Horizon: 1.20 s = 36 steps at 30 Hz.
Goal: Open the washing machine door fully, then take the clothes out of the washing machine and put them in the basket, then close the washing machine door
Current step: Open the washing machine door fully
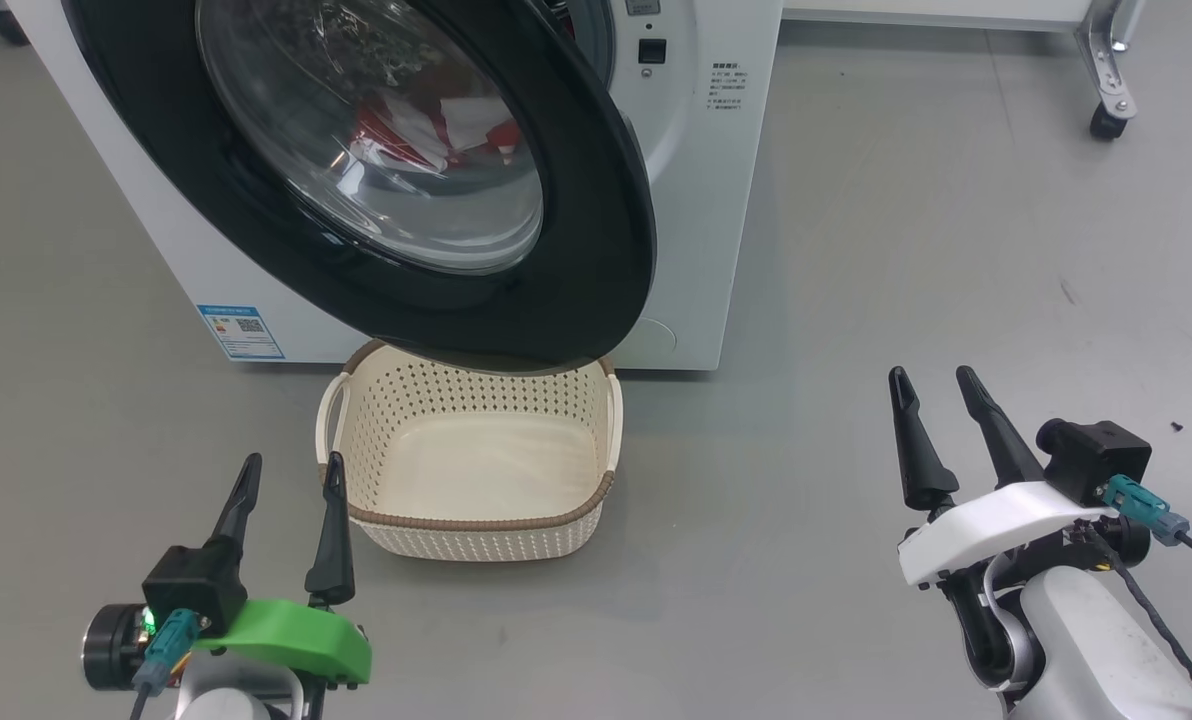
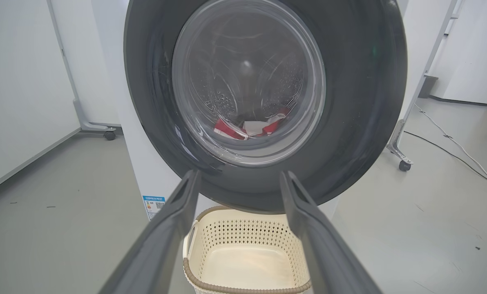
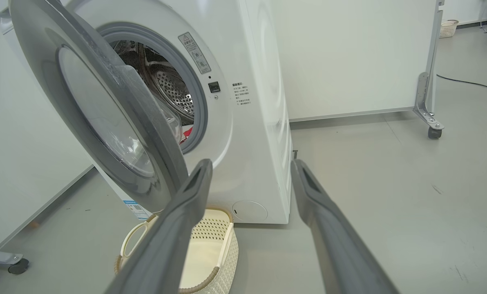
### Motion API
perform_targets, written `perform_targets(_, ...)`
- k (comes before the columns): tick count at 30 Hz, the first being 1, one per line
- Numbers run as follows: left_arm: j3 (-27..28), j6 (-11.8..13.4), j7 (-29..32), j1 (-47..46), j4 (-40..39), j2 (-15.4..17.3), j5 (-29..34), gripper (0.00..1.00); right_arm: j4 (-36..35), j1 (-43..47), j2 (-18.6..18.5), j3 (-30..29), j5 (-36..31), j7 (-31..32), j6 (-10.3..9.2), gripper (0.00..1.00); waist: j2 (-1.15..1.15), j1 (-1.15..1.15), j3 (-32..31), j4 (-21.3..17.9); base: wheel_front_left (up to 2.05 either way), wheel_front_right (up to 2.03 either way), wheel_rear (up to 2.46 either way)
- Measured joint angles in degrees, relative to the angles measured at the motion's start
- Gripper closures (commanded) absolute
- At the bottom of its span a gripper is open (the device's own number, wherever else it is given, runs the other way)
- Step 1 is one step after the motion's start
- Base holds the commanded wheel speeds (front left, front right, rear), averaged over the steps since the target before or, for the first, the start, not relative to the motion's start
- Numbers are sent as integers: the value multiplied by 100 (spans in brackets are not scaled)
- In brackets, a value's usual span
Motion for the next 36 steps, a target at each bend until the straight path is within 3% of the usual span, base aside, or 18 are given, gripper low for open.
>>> perform_targets(8,-4,0,0,0,0,0,-1,0,-26,0,15,-3,-4,0,30,0,0,0,28,15,0,0,0)
perform_targets(9,-2,0,0,0,-1,0,-18,0,-29,-1,16,-3,-4,0,33,19,0,0,32,16,0,0,0)
perform_targets(10,0,0,0,0,-4,0,-37,0,-30,-1,16,-3,-4,0,33,67,0,0,37,18,0,0,0)
perform_targets(11,-1,0,0,0,-8,0,-63,0,-31,-1,16,-2,-4,0,33,100,0,0,42,20,0,0,0)
perform_targets(28,-108,-42,0,-17,-129,0,-66,0,-292,-534,-23,-47,98,250,83,100,0,0,433,104,0,0,0)
perform_targets(36,-282,-62,0,-198,-180,2,-68,0,-333,-1221,122,-393,1076,954,132,100,0,0,793,219,0,0,0)
